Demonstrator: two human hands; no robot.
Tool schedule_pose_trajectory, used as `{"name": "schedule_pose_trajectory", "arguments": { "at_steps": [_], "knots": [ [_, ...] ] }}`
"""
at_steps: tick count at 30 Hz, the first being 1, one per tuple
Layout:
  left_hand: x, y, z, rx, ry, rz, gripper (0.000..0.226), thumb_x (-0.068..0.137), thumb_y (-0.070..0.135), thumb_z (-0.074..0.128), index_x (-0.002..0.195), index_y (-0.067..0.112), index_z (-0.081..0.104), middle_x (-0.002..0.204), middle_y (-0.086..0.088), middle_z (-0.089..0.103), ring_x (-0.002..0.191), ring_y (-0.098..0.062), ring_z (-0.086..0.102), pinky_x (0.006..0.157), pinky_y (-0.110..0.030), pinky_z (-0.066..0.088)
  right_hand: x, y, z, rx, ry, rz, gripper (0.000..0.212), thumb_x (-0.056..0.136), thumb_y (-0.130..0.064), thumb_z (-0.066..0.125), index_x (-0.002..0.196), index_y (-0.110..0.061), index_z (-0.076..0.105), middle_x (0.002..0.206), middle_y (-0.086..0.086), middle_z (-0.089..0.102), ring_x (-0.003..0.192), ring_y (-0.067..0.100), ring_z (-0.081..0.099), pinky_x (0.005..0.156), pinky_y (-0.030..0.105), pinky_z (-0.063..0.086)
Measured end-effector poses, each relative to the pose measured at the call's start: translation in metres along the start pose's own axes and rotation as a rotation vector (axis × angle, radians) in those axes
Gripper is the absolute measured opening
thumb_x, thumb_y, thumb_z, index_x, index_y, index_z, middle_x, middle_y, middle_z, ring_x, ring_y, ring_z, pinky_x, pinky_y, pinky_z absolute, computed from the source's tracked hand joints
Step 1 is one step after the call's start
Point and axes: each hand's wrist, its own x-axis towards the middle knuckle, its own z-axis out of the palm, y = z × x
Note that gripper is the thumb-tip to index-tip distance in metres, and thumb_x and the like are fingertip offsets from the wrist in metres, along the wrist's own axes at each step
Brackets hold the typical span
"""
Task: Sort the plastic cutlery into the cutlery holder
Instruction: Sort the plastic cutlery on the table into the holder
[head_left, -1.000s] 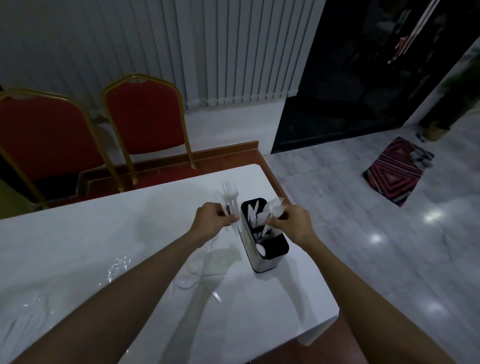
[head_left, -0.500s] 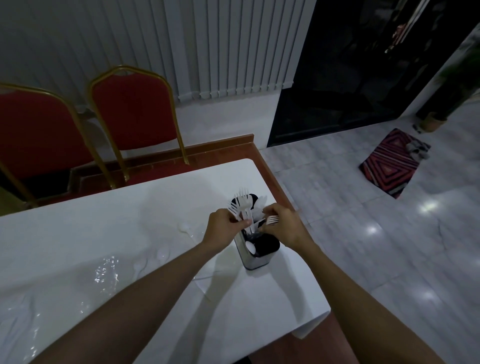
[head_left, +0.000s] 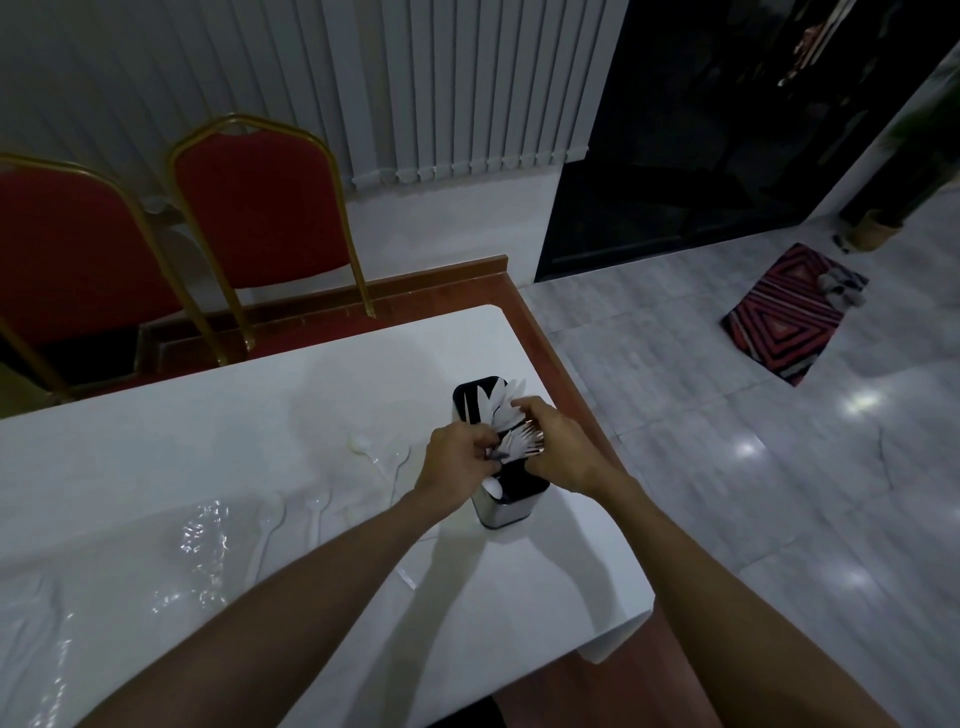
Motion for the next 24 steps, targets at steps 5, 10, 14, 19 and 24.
{"name": "schedule_pose_trajectory", "arguments": {
  "at_steps": [5,10,14,19,24],
  "knots": [
    [-0.005,0.0,-0.003,-0.01,0.049,0.007,0.024,0.075,0.003,0.069,0.098,0.007,0.074,0.096,-0.006,0.075,0.088,-0.018,0.069,0.078,-0.016,0.046,-0.005,0.004,0.001,-0.015,-0.008,-0.016,0.082,0.07,0.003,0.063,0.144,-0.018,0.033,0.136,0.009,0.049,0.126,0.026,0.047,0.102,0.037,0.045],
    [-0.012,-0.017,-0.016,0.058,0.214,0.075,0.033,0.075,-0.009,0.053,0.089,0.012,0.076,0.093,-0.006,0.072,0.086,-0.02,0.066,0.075,-0.022,0.048,-0.016,-0.006,0.006,-0.116,0.244,-0.18,0.068,0.077,0.013,0.053,0.14,-0.012,0.042,0.142,0.004,0.045,0.132,0.021,0.039,0.107,0.022,0.033],
    [-0.023,-0.046,-0.04,0.036,0.338,0.1,0.034,0.076,-0.009,0.054,0.086,0.016,0.074,0.095,-0.001,0.068,0.09,-0.016,0.064,0.081,-0.028,0.052,-0.006,-0.031,0.025,-0.164,0.425,-0.346,0.047,0.082,0.01,0.05,0.124,-0.009,0.058,0.129,0.006,0.057,0.12,0.023,0.05,0.103,0.018,0.034],
    [-0.047,-0.093,-0.069,0.066,0.4,0.014,0.031,0.08,-0.007,0.057,0.087,0.017,0.074,0.099,-0.001,0.07,0.094,-0.015,0.064,0.089,-0.031,0.051,0.005,-0.066,0.067,-0.106,0.371,-0.524,0.042,0.081,0.011,0.053,0.117,-0.008,0.061,0.12,0.008,0.062,0.112,0.019,0.055,0.1,0.02,0.041],
    [-0.094,-0.16,-0.091,0.029,0.445,-0.179,0.03,0.078,-0.006,0.057,0.087,0.018,0.073,0.096,0.0,0.069,0.089,-0.016,0.064,0.081,-0.028,0.05,0.011,-0.083,0.131,-0.064,0.116,-0.369,0.04,0.08,0.008,0.05,0.115,-0.008,0.063,0.111,0.009,0.066,0.101,0.022,0.061,0.085,0.032,0.051]
  ]
}}
